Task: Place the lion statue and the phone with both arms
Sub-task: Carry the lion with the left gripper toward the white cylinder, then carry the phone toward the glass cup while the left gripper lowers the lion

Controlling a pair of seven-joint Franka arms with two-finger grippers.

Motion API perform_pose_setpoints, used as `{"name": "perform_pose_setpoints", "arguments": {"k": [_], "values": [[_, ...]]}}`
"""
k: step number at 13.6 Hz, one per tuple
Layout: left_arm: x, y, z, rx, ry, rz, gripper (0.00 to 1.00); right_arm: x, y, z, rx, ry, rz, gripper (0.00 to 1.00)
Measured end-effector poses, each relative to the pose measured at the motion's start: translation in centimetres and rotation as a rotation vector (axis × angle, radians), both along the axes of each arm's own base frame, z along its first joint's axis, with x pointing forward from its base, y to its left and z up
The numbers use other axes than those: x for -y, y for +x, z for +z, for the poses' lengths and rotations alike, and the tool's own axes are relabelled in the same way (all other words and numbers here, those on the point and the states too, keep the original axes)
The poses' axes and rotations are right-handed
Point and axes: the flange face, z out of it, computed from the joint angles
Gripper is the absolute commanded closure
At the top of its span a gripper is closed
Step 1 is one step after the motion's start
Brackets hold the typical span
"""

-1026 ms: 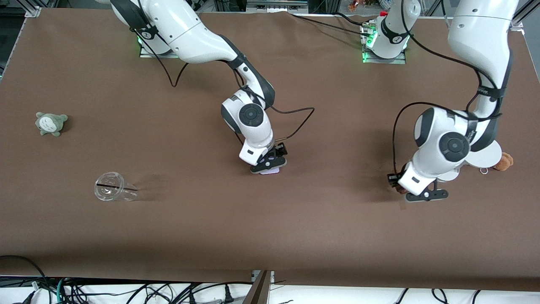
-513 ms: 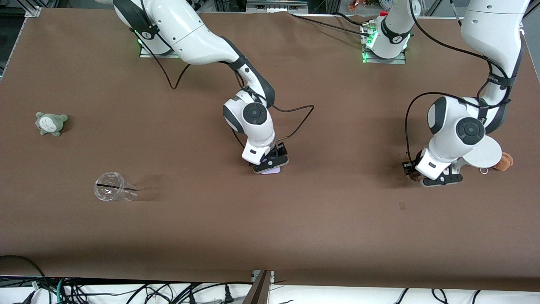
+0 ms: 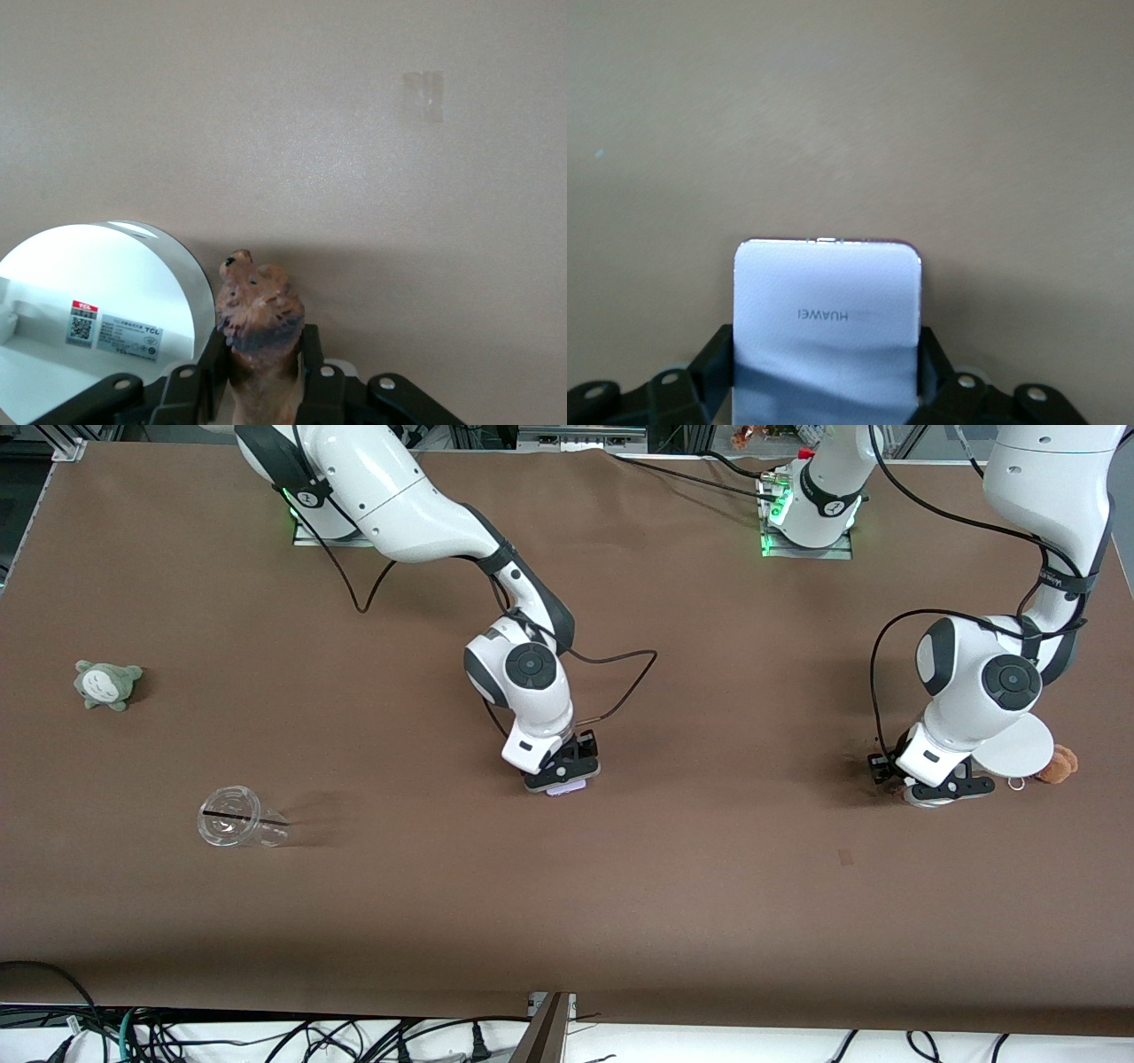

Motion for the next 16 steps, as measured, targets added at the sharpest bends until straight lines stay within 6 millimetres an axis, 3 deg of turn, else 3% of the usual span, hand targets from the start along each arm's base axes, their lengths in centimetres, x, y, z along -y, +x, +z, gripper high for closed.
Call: {"name": "perform_pose_setpoints", "arguments": {"k": [3,7,8,9,10,14,16], "values": [[0.4,0.3,0.2,0.029,-0.002,-0.013,1.00,3.6,3.2,1.4,-0.007,-0.017,-0.026,0.51],[0.8,-0.1,-0.7,0.031,-0.006,-0.021,1.00,10.4,7.9,6.2,-0.029,-0.039,-0.072,0.50],[0.8,-0.2,-1.1,0.030,-0.006,-0.022,0.71,12.3,8.7,7.1,-0.046,-0.056,-0.085,0.50],[0.8,-0.2,-1.3,0.031,-0.007,-0.022,0.30,14.5,9.5,7.7,-0.068,-0.076,-0.094,0.50],[0.8,-0.2,-1.5,0.031,-0.008,-0.022,0.00,16.9,10.2,8.2,-0.086,-0.091,-0.100,0.50],[0.8,0.4,-0.8,0.041,-0.006,-0.024,0.00,28.0,12.6,6.2,-0.143,-0.119,-0.148,0.49],[1.0,0.9,0.1,0.025,-0.004,-0.025,0.00,31.0,13.0,5.6,-0.155,-0.120,-0.170,0.47]]}}
